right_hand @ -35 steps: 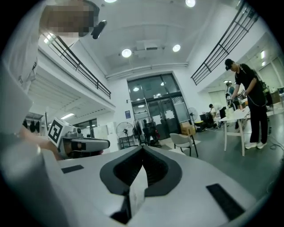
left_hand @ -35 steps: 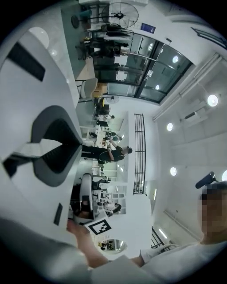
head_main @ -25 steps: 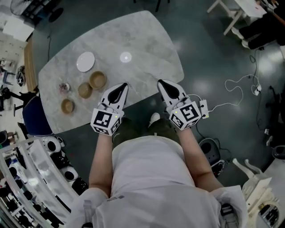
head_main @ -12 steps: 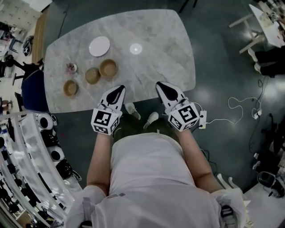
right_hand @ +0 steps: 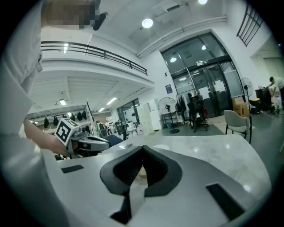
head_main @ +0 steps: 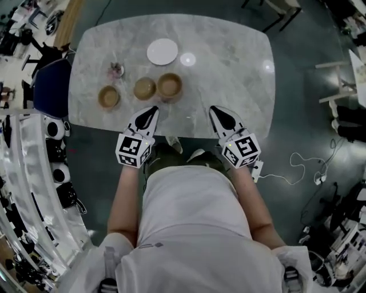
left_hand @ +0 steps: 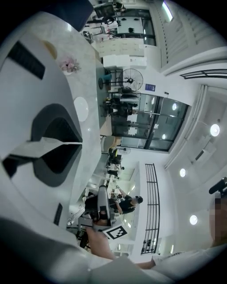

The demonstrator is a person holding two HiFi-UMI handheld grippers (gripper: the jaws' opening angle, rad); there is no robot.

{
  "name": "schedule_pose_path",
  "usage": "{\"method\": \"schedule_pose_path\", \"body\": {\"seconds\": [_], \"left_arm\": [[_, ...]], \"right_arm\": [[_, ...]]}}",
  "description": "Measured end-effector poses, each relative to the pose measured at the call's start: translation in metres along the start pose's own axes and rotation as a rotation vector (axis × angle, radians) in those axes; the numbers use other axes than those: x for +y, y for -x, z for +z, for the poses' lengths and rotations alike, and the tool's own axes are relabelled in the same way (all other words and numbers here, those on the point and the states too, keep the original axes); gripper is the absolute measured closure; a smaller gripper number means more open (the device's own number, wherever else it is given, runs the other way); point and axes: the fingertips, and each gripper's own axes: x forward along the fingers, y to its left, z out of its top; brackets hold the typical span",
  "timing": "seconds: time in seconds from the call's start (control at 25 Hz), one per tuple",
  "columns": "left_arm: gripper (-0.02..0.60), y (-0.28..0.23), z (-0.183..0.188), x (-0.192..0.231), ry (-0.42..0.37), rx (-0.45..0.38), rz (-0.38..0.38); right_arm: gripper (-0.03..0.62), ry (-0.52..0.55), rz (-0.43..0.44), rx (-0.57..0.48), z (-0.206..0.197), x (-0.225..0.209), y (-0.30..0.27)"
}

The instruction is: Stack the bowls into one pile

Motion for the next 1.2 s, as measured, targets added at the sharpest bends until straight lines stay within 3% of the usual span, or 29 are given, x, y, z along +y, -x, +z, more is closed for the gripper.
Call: {"method": "schedule_pose_path", "body": {"seconds": [0.4, 0.8, 1.2], "left_arm": [[0.578, 0.016, -0.051, 0.117, 0.034, 0.099, 0.118], [0.549, 0.022, -0.120, 0.204, 0.142, 0.256, 0.192], [0.492, 0.012, -0.165, 0.226, 0.083, 0.405, 0.134]], "right_arm": [[0.586, 0.046, 0.059, 0.104, 0.005, 0.023, -0.092], [0.586, 0.040, 0.043, 0.182, -0.004, 0.034, -0.156], [0.585, 0.035, -0.012, 0.232, -0.014, 0.034, -0.164]]}}
